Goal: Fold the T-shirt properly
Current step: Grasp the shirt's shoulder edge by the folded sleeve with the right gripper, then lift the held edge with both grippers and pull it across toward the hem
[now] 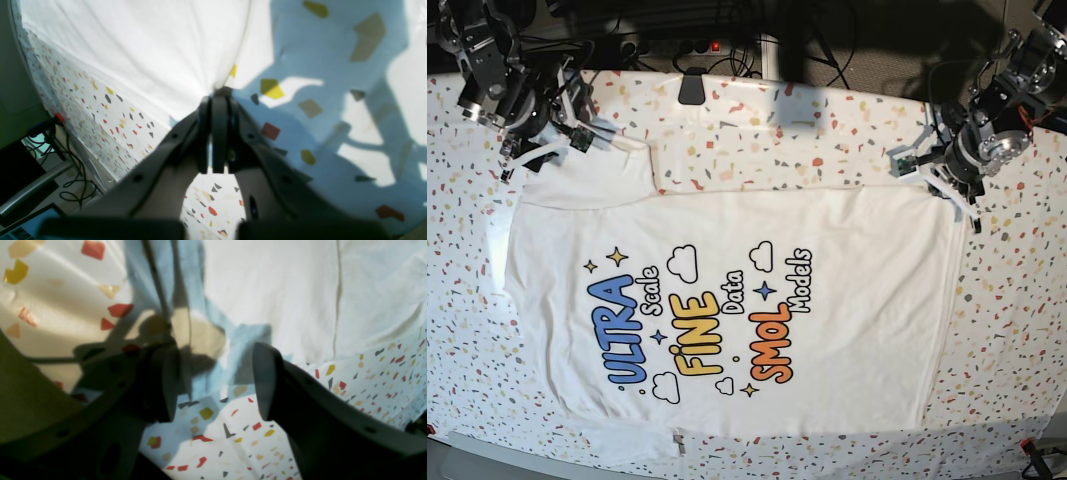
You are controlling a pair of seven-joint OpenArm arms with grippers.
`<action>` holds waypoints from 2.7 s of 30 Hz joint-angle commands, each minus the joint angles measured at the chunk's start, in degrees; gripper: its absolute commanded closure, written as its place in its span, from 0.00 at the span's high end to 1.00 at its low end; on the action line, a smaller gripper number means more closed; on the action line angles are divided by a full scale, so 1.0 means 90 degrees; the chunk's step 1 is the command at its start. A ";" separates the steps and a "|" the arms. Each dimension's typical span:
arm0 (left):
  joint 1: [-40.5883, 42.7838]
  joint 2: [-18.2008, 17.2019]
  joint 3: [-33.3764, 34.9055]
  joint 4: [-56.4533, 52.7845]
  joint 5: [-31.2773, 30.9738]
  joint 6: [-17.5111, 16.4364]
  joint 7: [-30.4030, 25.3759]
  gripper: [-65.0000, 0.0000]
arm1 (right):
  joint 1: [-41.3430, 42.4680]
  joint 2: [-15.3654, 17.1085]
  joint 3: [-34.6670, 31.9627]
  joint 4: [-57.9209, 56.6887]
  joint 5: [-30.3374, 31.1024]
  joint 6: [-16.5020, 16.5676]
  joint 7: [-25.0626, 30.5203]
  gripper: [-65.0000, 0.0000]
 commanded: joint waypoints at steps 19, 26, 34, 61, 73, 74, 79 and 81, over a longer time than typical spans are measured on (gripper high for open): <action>-0.0036 -0.0090 -0.0032 0.0085 -0.0002 -0.0019 -0.0007 0.00 | 0.0051 0.0124 0.0068 -0.0670 -0.0029 -0.0067 0.0202 0.28; -0.0039 -0.0090 -0.0032 0.0085 -0.0005 -0.0019 -0.0007 0.00 | 0.0051 0.0124 0.0068 -0.0670 -0.0413 -0.0067 0.0508 0.05; -0.0036 -0.0090 -0.0032 0.0085 -0.0002 -0.0019 -0.0007 0.00 | 0.0051 0.0121 0.0068 -0.0665 -0.0316 -0.0067 0.0554 0.00; -0.0039 -0.0090 -0.0032 0.0085 0.0000 -0.0019 -0.0002 0.00 | 0.0095 0.0262 0.0070 0.0274 0.0551 -0.1285 -0.0002 0.00; -0.0066 -0.0092 -0.0032 0.0085 0.0000 0.0000 -0.0007 0.00 | 0.0828 0.0226 0.0070 0.0503 0.1127 -0.1292 -0.0287 0.00; -0.0078 -0.0092 -0.0032 0.0087 0.0000 0.0046 -0.0005 0.00 | 0.0920 0.0223 0.0070 0.0503 0.1129 -0.1292 -0.0284 0.00; -0.0182 -0.0090 -0.0032 0.0085 -0.0002 0.0750 -0.0007 0.00 | 0.1406 0.0226 0.0070 0.0493 0.1151 -0.1290 -0.0287 0.00; -0.0294 -0.0090 -0.0032 0.0085 -0.0005 0.0770 -0.0007 0.00 | 0.1574 0.0219 0.0070 0.0464 0.1226 -0.1290 -0.0289 0.00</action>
